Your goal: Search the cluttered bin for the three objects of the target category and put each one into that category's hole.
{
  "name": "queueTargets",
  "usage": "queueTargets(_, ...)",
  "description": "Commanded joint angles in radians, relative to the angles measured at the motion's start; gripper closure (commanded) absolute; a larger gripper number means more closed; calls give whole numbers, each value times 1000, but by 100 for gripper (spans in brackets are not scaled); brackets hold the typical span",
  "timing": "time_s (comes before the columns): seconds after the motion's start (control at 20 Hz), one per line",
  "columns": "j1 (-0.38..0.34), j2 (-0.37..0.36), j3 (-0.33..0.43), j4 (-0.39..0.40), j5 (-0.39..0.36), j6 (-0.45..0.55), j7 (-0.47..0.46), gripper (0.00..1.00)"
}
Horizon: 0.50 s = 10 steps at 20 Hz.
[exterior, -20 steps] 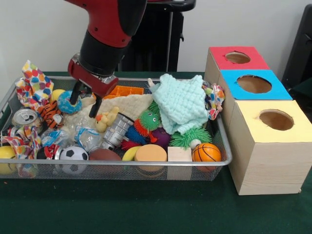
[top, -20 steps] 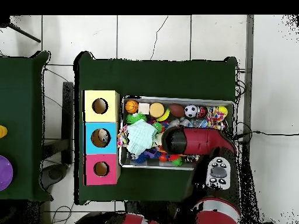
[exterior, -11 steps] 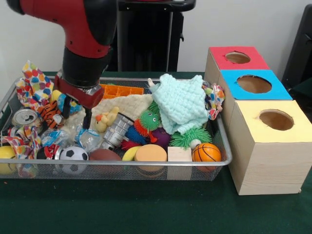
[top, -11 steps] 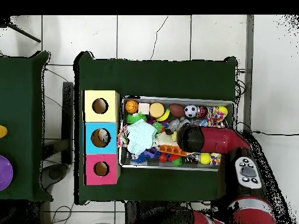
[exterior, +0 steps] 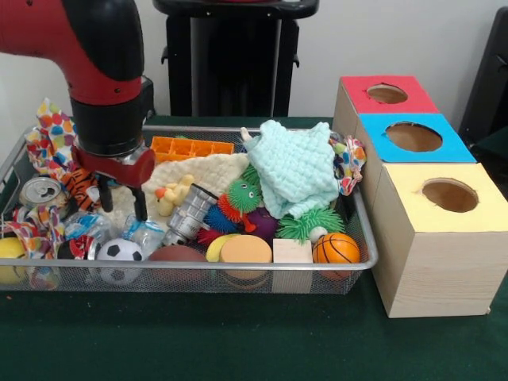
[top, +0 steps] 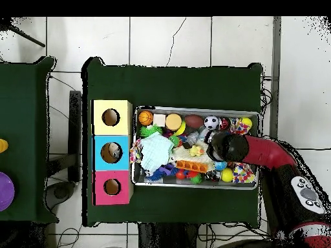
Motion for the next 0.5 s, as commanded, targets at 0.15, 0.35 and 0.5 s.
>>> queueTargets(0.15,-14,101,233,35,-23,146,-343,0)
queueTargets(0.35,6,98,200,23,-7,112,-234,0)
queueTargets(0.5,36,83,160,18,-20,81,-161,0)
